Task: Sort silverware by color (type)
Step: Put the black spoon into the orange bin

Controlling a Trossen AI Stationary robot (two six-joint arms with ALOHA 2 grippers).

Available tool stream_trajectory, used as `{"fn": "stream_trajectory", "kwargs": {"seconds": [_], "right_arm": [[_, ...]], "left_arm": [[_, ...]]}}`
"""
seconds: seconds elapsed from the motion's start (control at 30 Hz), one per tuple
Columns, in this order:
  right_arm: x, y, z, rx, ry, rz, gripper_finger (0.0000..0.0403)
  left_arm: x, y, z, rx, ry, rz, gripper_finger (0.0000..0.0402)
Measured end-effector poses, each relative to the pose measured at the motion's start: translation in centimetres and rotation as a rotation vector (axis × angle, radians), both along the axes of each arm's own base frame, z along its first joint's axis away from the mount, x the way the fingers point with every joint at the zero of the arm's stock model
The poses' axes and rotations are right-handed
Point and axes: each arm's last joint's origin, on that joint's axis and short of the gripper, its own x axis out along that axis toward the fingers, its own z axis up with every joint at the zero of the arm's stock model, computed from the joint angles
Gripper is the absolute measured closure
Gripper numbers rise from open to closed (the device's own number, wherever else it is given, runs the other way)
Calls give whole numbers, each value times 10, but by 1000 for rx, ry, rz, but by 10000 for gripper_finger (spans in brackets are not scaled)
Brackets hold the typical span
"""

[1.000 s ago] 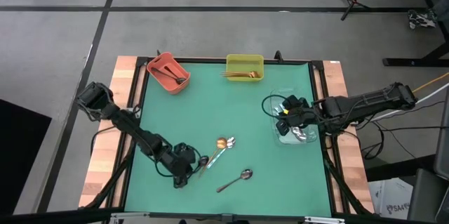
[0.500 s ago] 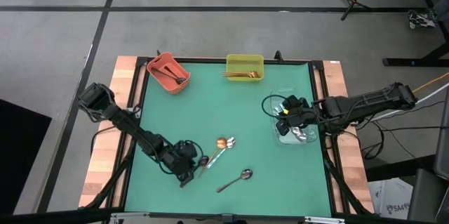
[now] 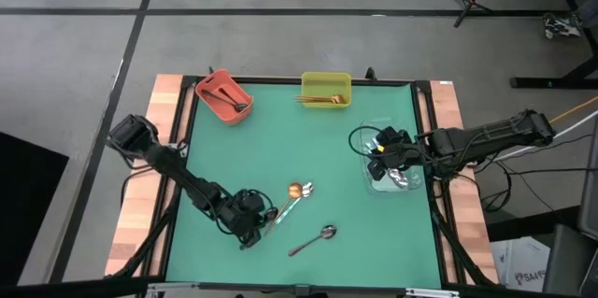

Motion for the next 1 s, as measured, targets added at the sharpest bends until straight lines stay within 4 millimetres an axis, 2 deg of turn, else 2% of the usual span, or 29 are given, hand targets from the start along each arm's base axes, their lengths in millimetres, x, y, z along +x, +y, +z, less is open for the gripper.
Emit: {"fn": "stream_trajectory", "kwargs": {"seconds": [0.77,1.0], "right_arm": [[0,0,0,-1,-2,-1,315],[4,1,3,-21,-40,41,315]], "left_arm": [[4,-3,-12,12,2,2,299],[4,-2,-13,25,-1,11,333]]}}
